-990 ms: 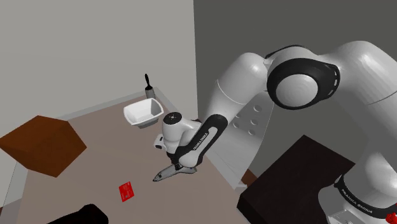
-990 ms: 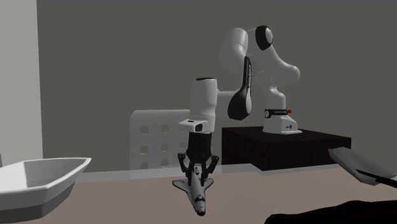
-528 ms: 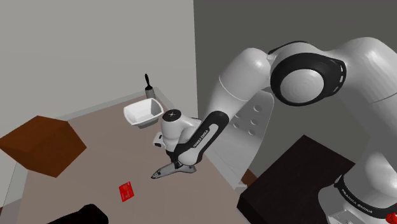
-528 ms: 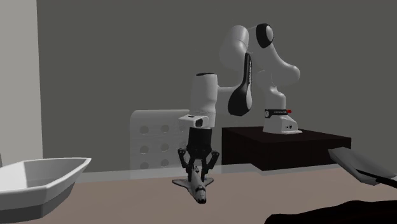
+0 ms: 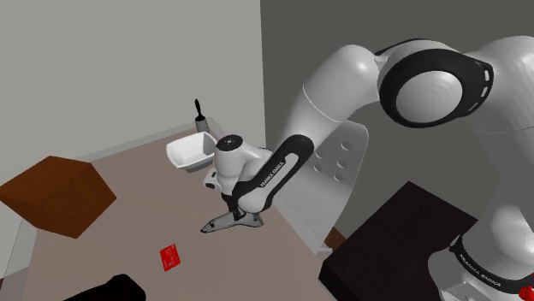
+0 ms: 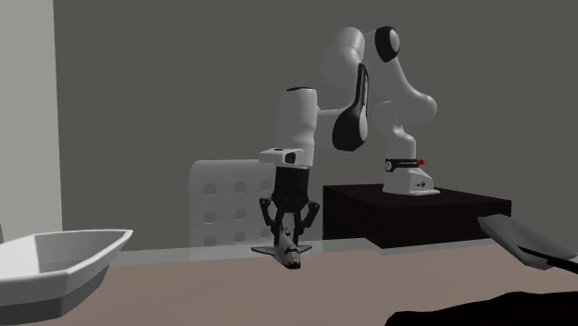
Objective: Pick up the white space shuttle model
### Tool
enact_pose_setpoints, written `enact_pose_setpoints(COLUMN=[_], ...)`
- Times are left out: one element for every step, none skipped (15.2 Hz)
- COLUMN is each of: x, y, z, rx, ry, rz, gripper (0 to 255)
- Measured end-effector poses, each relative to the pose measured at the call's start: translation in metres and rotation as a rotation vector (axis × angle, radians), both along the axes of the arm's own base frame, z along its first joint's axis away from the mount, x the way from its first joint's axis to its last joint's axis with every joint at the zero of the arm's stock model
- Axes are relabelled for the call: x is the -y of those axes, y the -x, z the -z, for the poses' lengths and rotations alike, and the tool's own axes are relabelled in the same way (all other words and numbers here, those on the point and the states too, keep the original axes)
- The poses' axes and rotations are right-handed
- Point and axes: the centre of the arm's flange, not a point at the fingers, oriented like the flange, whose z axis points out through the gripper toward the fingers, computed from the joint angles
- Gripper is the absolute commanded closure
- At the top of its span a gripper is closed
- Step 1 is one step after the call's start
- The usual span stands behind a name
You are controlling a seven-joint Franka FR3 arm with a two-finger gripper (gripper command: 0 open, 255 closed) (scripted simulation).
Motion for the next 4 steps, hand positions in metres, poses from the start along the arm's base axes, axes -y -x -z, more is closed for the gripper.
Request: enact_pose_setpoints(x=[0.0, 0.001, 0.001, 0.001], y=[-0.001, -0.001, -0.001, -0.002], z=[-0.005, -0.011, -0.016, -0.019], rx=[0.0, 0.0, 0.0, 0.0], ry=[0.0, 0.0, 0.0, 0.0], rz=[0.0, 0.0, 0.0, 0.0], gripper=[255, 255, 255, 255])
